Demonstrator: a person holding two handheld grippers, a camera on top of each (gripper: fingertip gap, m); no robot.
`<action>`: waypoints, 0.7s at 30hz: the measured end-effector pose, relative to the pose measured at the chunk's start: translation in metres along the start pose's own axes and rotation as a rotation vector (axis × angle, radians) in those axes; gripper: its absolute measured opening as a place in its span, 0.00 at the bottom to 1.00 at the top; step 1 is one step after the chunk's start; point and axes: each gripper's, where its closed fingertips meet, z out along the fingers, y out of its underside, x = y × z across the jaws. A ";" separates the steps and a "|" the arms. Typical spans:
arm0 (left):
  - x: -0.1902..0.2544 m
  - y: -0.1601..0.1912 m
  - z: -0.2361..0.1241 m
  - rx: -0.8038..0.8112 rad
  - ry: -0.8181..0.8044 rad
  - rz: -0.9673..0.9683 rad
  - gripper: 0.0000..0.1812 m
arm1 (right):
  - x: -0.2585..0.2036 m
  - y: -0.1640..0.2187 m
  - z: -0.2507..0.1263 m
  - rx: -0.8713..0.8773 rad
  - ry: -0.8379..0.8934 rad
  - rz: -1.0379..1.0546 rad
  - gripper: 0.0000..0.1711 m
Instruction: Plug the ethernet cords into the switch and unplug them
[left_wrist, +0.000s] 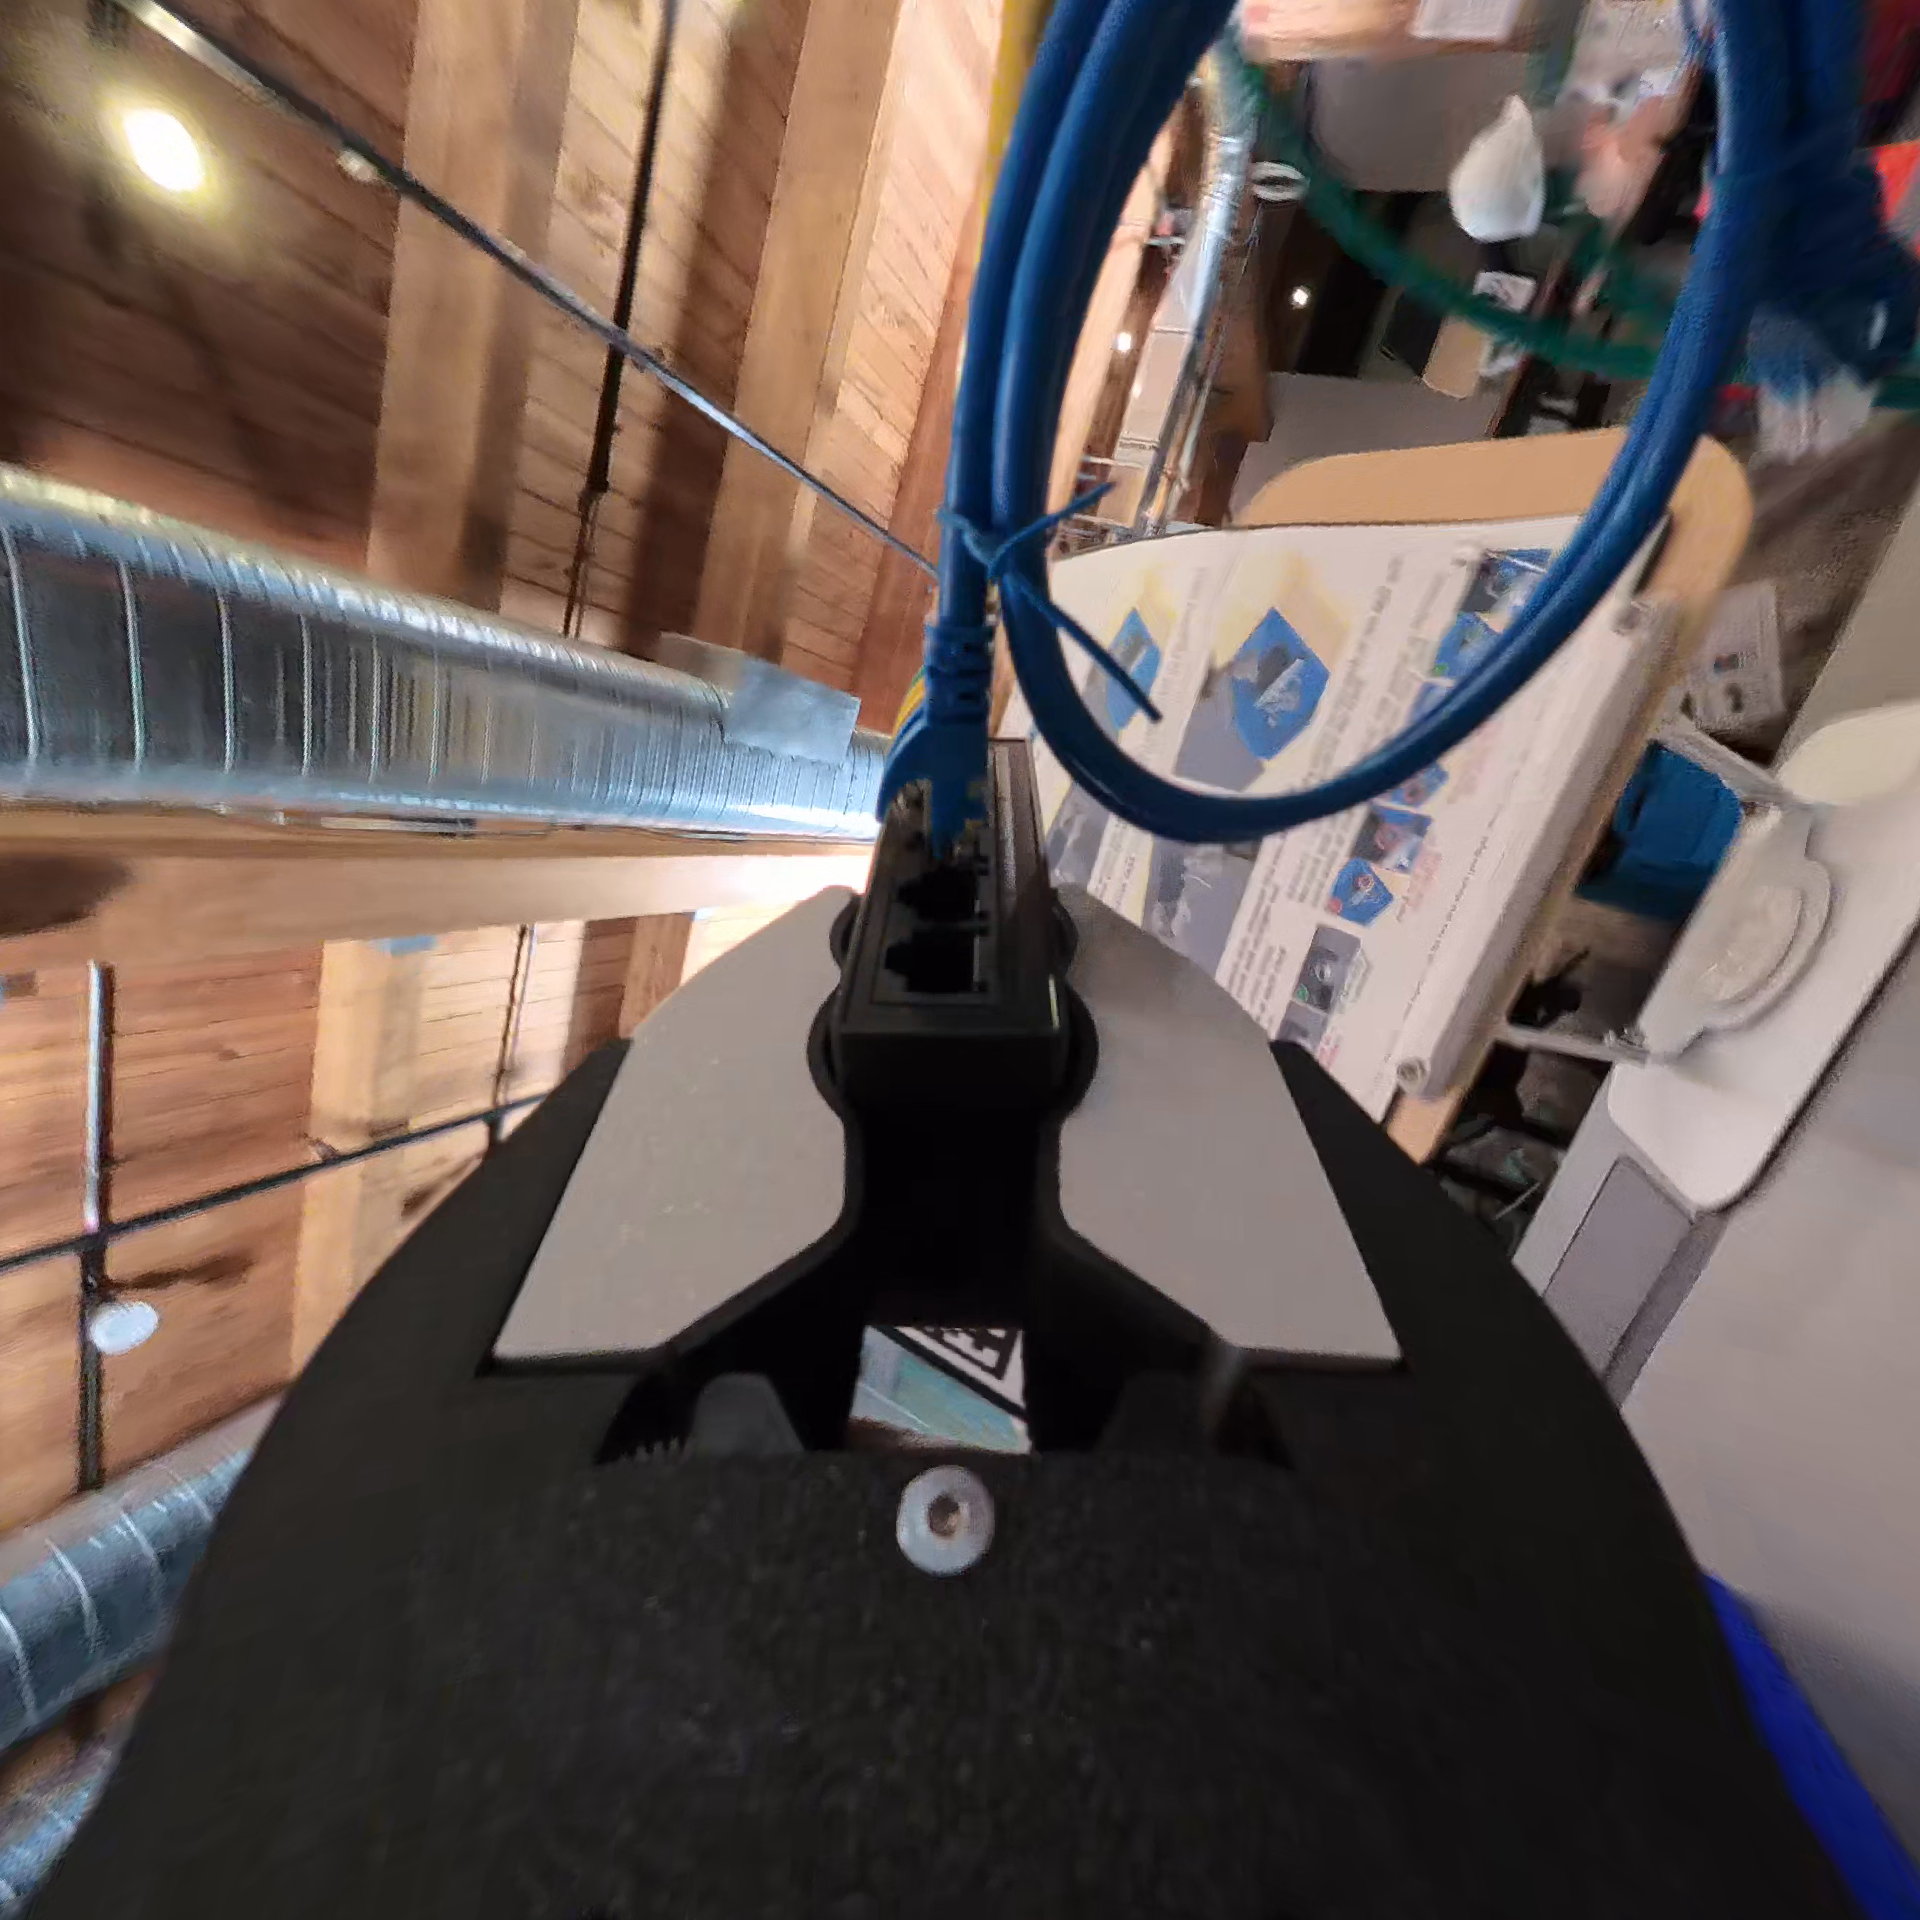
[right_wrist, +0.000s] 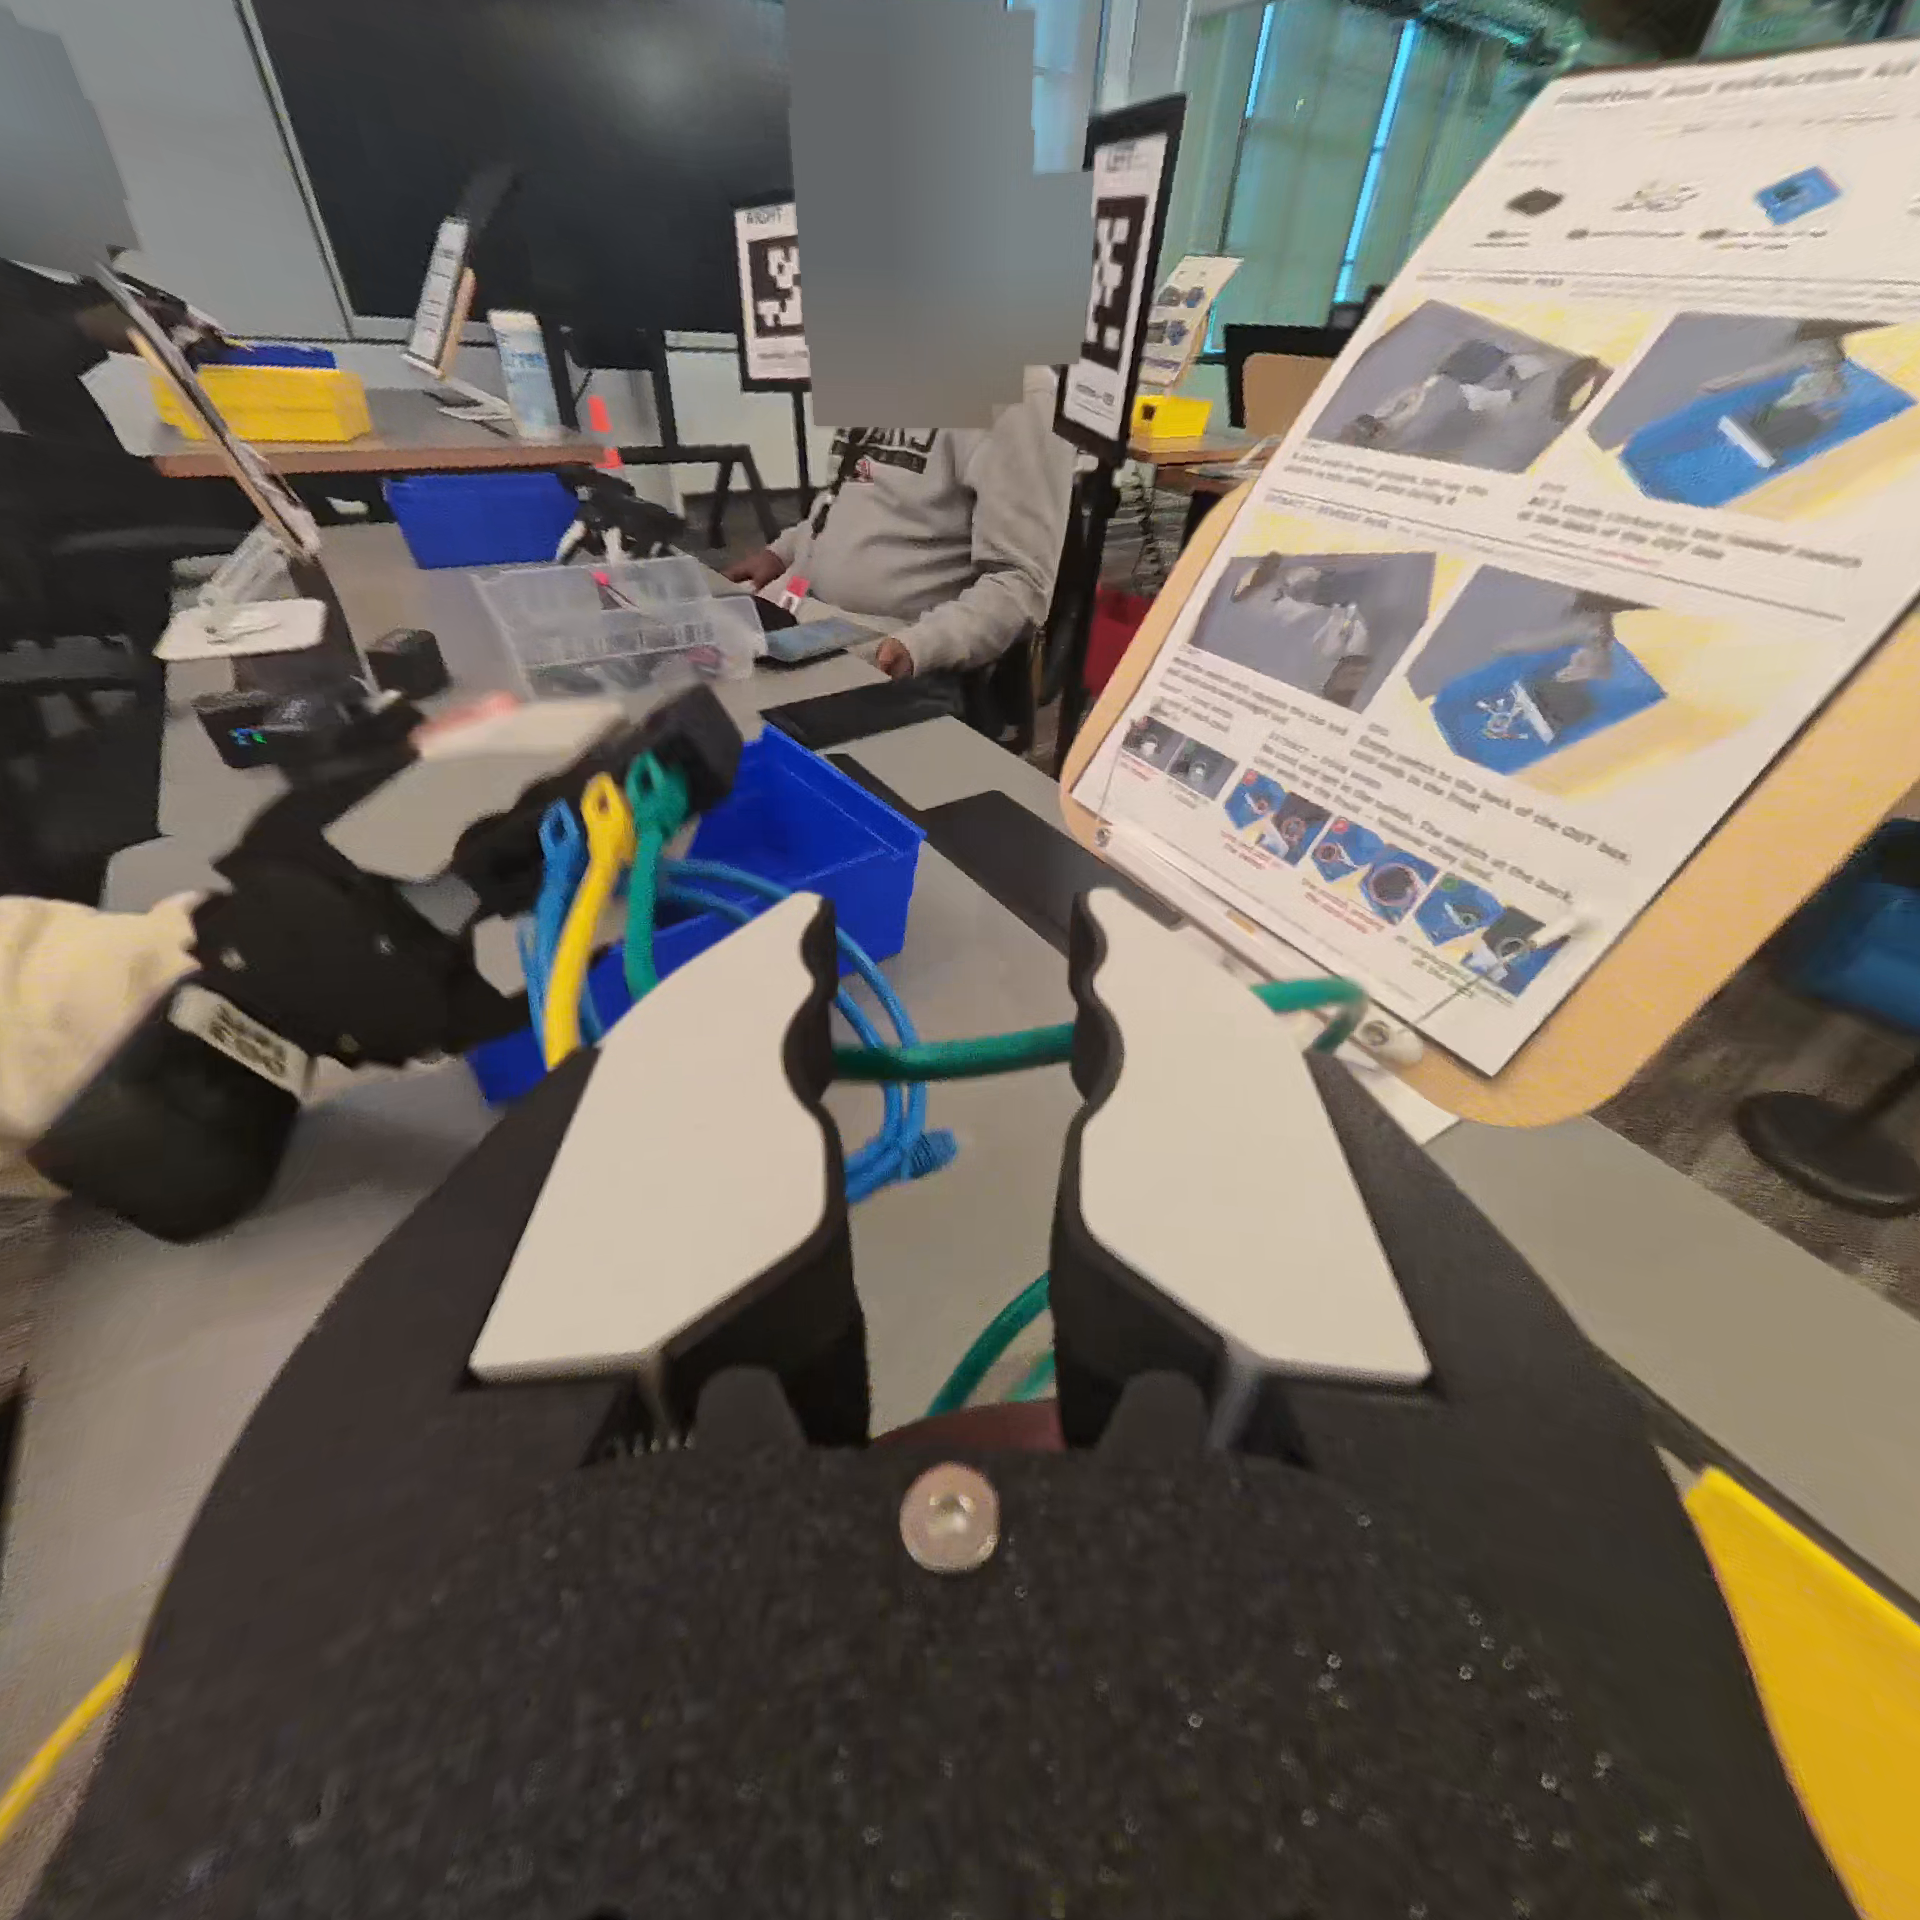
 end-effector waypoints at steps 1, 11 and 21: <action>0.008 -0.002 -0.005 0.007 0.012 0.050 0.17 | -0.001 -0.004 0.001 -0.017 -0.035 0.033 0.25; 0.083 -0.004 -0.048 -0.003 0.152 0.228 0.17 | -0.041 0.059 0.050 -0.294 -0.219 0.401 0.27; 0.077 -0.006 -0.054 0.034 0.159 0.183 0.17 | -0.052 0.039 0.018 -0.355 -0.179 0.358 0.29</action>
